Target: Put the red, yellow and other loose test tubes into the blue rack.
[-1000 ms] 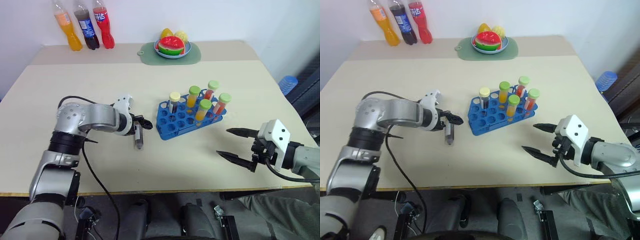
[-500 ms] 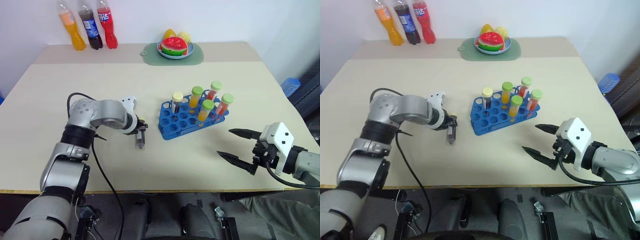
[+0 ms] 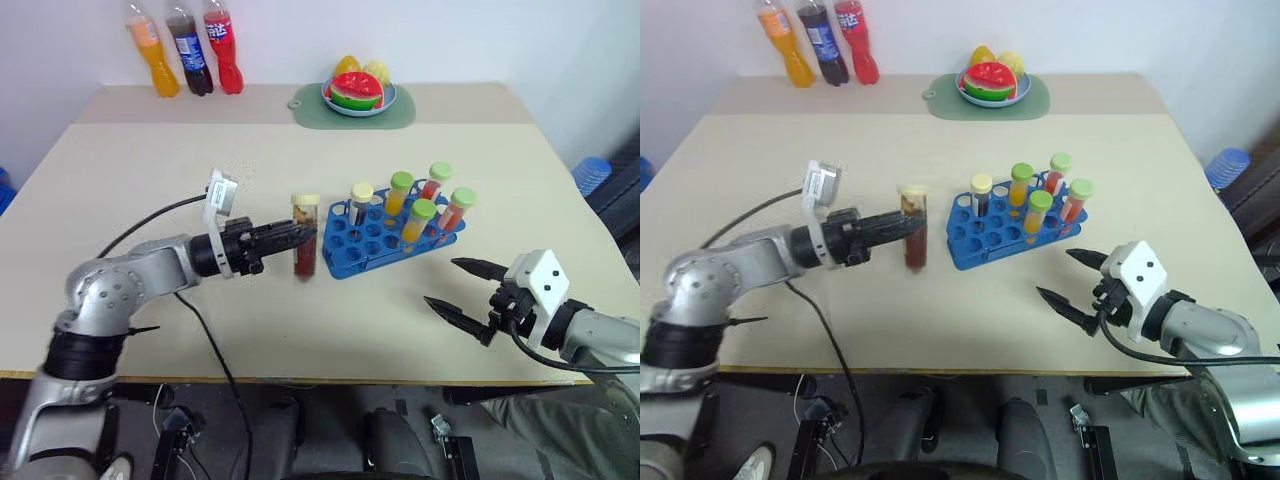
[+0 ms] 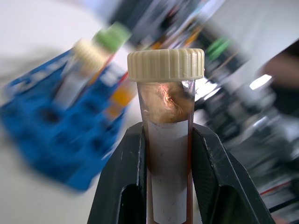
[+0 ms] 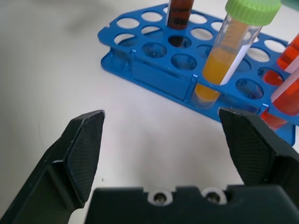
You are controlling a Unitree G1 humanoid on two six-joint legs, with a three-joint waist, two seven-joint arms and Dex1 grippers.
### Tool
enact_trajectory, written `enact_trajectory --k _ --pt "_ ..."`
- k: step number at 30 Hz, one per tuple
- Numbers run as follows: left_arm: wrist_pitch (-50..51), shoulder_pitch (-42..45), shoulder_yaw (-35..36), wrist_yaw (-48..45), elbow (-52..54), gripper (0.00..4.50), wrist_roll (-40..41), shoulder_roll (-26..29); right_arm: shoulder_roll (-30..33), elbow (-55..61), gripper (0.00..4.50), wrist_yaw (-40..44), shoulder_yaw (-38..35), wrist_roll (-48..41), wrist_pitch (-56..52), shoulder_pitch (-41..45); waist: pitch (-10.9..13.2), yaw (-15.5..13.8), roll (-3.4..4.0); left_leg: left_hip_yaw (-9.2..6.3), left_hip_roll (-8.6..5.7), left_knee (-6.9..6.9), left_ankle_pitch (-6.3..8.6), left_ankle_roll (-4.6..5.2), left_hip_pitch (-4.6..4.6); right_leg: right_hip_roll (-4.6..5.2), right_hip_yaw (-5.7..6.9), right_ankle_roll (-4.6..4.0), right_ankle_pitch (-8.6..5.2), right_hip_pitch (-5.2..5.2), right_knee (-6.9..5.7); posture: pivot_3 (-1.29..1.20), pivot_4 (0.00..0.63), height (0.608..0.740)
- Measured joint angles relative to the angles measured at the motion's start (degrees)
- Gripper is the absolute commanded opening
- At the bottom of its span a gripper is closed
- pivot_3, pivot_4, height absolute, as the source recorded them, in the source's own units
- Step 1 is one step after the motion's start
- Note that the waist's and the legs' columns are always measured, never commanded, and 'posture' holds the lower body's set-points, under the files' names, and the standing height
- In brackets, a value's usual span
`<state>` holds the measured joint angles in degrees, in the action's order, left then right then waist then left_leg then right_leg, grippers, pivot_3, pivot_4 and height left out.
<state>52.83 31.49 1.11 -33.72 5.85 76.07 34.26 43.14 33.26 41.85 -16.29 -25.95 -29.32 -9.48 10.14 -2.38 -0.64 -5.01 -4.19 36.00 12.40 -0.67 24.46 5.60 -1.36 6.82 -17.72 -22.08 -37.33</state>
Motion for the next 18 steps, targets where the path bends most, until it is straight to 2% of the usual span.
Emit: enact_trajectory --k 2,8,13,18 --pt "-1.4 2.9 -1.1 -2.4 -2.8 0.73 -3.1 -3.8 -1.0 0.2 4.29 -0.9 0.0 0.3 0.2 -1.1 0.0 0.1 0.0 0.09 -0.08 0.03 0.04 0.07 0.0 -0.01 -0.02 0.3 0.16 0.01 0.02 0.0 0.15 0.74" --pt "-23.1 7.7 -13.4 -12.4 -15.6 0.73 -30.9 -13.8 -3.9 1.9 4.29 -4.5 0.1 2.2 1.1 -3.4 0.0 0.4 0.01 0.2 -0.05 -0.08 0.0 0.0 0.0 -0.06 -0.09 0.47 0.26 -0.09 0.04 0.0 0.15 0.74" --pt "-31.9 10.4 -13.8 -20.0 -26.6 0.73 -39.0 -20.2 -5.0 3.2 4.29 -6.3 0.0 3.3 1.3 -5.2 0.0 0.3 0.01 0.15 -0.05 0.01 0.04 0.08 0.02 -0.07 -0.05 0.51 0.27 -0.06 0.01 0.0 0.15 0.74" --pt "-37.4 13.5 -12.3 -21.1 -34.2 0.73 -43.5 -25.4 -5.9 5.6 4.29 -7.4 -0.1 3.4 1.5 -6.9 0.0 0.2 0.0 0.15 -0.08 0.13 0.09 0.17 0.0 -0.06 -0.05 0.6 0.32 0.03 0.02 0.0 0.15 0.74"
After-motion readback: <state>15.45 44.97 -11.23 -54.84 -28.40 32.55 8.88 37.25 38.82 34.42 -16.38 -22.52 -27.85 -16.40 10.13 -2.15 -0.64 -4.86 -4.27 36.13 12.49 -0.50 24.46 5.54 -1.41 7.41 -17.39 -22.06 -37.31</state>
